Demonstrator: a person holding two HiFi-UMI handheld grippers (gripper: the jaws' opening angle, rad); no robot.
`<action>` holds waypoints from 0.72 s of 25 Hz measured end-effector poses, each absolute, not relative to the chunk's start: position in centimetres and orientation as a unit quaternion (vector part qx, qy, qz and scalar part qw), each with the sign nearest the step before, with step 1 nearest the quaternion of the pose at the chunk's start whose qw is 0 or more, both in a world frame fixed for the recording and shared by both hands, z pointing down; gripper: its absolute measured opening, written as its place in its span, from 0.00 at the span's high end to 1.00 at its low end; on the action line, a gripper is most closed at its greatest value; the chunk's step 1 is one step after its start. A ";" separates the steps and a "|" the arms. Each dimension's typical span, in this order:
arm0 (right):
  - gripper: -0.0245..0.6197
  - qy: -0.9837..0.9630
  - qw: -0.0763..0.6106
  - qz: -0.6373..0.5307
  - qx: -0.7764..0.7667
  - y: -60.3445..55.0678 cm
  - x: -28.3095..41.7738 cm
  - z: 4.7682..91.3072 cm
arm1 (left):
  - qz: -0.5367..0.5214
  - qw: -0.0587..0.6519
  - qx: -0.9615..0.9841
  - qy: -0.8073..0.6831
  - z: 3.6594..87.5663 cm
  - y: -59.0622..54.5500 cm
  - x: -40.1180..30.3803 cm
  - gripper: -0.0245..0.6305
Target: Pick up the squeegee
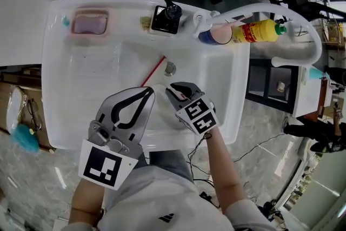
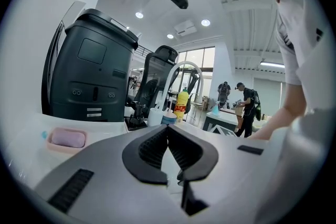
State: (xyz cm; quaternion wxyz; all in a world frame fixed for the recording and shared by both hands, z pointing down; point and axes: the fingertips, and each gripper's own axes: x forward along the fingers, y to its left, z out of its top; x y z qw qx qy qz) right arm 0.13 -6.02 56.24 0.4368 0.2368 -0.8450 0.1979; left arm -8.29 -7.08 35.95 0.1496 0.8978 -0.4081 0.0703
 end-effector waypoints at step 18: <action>0.81 -0.815 0.507 0.206 0.190 -5.2 2.6 61.8 | 0.081 0.158 0.891 -0.417 37.3 -6.9 -8.1 0.94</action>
